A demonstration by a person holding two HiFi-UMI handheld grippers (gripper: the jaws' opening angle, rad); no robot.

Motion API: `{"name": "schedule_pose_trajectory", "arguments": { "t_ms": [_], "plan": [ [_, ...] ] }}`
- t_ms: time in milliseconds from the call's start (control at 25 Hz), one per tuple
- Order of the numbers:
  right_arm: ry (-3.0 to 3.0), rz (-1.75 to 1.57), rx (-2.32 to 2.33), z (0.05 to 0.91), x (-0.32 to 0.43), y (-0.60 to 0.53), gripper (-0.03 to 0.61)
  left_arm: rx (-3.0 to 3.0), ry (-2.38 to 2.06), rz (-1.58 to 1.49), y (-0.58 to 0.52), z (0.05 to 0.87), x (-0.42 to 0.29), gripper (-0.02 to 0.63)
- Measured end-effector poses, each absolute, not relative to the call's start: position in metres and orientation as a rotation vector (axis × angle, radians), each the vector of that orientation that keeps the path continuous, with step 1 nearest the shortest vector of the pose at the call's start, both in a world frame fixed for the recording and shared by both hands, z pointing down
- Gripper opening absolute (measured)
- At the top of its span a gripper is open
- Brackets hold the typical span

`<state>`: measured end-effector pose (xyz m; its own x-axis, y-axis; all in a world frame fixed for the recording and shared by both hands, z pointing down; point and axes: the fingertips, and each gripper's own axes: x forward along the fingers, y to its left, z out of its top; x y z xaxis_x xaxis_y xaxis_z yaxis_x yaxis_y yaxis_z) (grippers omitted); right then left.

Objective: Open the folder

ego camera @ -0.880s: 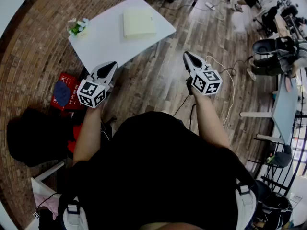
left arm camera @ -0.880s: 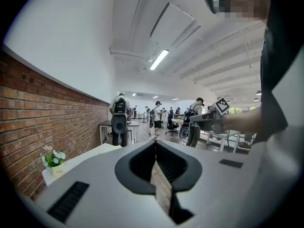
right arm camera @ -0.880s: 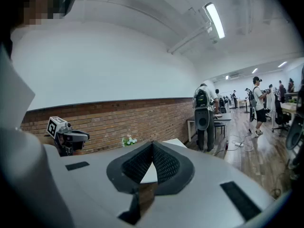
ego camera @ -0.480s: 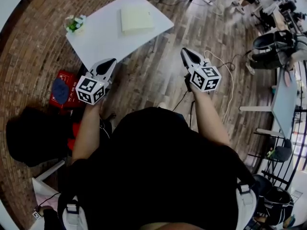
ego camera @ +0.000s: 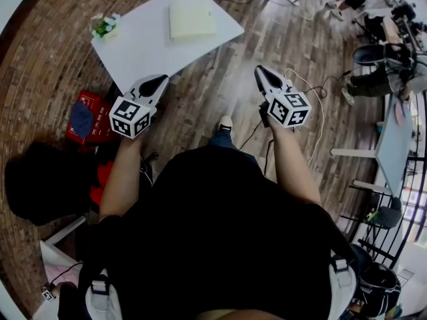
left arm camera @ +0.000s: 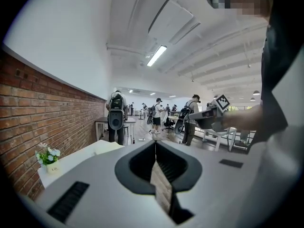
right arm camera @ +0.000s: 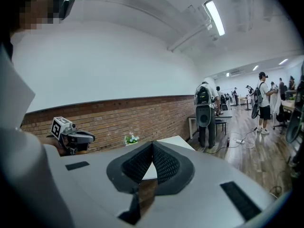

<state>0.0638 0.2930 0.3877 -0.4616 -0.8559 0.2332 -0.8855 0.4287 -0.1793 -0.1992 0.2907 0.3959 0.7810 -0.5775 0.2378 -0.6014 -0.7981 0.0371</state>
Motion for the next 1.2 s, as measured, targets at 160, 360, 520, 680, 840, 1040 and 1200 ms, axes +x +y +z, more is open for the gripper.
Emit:
{"name": "schedule_pose_trajectory", "arguments": {
  "t_ms": [160,360,520,680,840,1040,1200],
  "plan": [
    [-2.567,0.434,1.520,0.397,0.066,0.283,0.023,2.835,-0.984,0.351,0.283,0.401,-0.199,0.014],
    [-2.565,0.458,1.469,0.410,0.071,0.260,0.023,2.817,-1.014,0.388,0.263,0.406,-0.192,0.014],
    [-2.576,0.493,1.429,0.421,0.075,0.238,0.023,2.803,-1.038,0.427,0.243,0.411,-0.184,0.014],
    [-2.579,0.517,1.404,0.430,0.089,0.213,0.023,2.778,-1.060,0.450,0.224,0.418,-0.172,0.014],
    [-2.576,0.523,1.388,0.434,0.107,0.184,0.023,2.751,-1.073,0.466,0.204,0.426,-0.160,0.014],
    [-2.574,0.539,1.353,0.445,0.121,0.154,0.023,2.717,-1.100,0.495,0.181,0.439,-0.151,0.014],
    [-2.564,0.554,1.327,0.451,0.129,0.133,0.023,2.699,-1.114,0.514,0.163,0.444,-0.141,0.014]
  ]
}}
